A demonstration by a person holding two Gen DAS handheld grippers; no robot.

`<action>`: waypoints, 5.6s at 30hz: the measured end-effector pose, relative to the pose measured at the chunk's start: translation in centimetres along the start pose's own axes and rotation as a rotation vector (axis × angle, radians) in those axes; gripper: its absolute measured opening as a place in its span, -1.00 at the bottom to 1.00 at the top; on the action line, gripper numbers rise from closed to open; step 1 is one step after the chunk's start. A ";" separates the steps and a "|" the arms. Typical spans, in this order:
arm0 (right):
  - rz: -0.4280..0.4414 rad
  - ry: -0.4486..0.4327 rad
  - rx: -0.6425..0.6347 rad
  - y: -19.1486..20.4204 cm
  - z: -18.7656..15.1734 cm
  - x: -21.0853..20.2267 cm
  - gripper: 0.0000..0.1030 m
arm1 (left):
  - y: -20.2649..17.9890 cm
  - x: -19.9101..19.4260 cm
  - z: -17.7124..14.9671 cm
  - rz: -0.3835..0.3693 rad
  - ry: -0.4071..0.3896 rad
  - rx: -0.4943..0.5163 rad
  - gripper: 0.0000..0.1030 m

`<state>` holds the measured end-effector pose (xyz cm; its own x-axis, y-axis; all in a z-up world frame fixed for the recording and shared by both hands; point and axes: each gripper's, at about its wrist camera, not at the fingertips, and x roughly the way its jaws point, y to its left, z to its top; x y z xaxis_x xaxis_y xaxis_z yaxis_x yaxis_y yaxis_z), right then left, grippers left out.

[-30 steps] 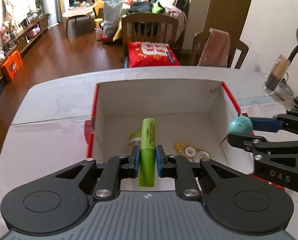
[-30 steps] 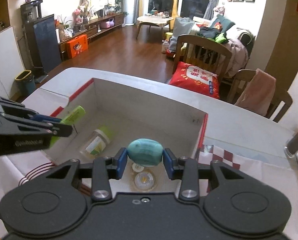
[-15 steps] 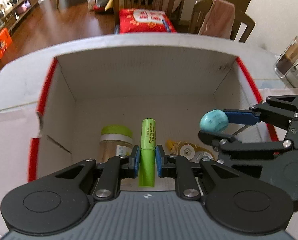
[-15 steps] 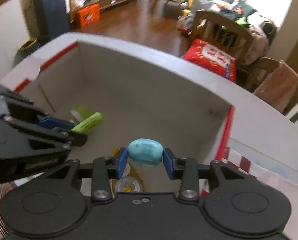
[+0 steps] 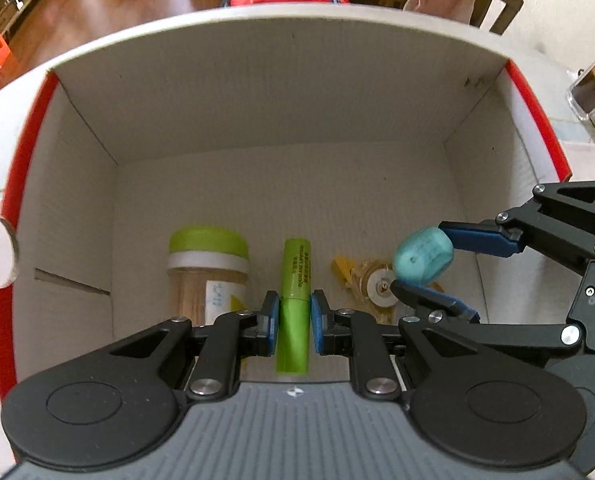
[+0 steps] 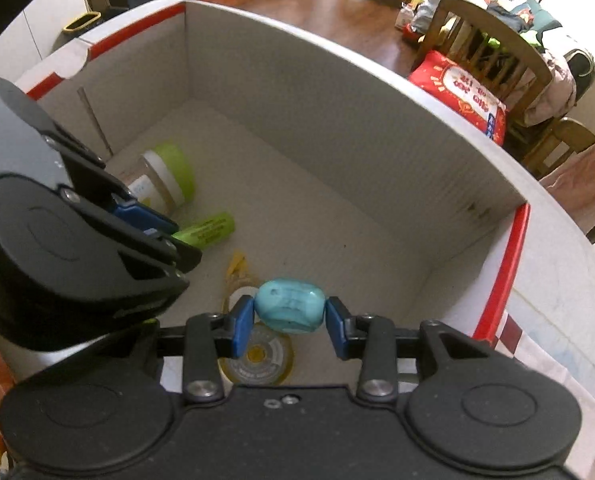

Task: Organize rigid objects
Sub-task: 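Carry the highlighter and eraser into the red shoebox with both tools, then open both tools to drop the highlighter and eraser in the box, then move both tools back toward the remaining items on the table, then grasp the pink binder clip with the left tool while the right tool grasps the pink figurine, then carry the binder clip and figurine into the red shoebox with both tools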

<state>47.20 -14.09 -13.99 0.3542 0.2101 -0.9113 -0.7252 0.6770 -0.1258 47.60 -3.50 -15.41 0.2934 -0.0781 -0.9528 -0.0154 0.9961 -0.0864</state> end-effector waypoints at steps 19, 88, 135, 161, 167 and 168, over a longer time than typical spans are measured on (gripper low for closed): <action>-0.033 -0.030 -0.033 0.3 0.0 -1.1 0.04 | 0.2 -1.1 -0.2 -0.019 -0.009 0.002 -0.68; -0.028 -0.434 0.441 12.3 -18.6 -20.4 0.88 | 3.3 -20.6 -25.3 -0.041 -0.528 0.078 0.57; -0.180 -0.197 0.685 12.2 -21.2 -7.2 0.81 | -4.1 -6.9 -34.5 0.053 -0.377 0.098 0.62; -0.093 -0.197 0.745 13.0 -21.0 -8.5 -0.29 | -1.8 -8.5 -34.2 0.026 -0.323 0.068 -0.03; -0.096 -0.203 0.716 13.5 -21.2 -10.6 -0.29 | 0.2 -10.2 -34.5 0.015 -0.346 0.021 -0.03; -0.096 -0.206 0.710 13.7 -21.3 -11.0 -0.29 | 0.4 -10.5 -34.5 0.013 -0.349 0.014 -0.03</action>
<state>20.83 -22.13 -14.04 0.5513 0.2077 -0.8080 -0.1545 0.9772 0.1458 11.53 -3.64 -15.54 0.6023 -0.0497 -0.7967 -0.0087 0.9976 -0.0688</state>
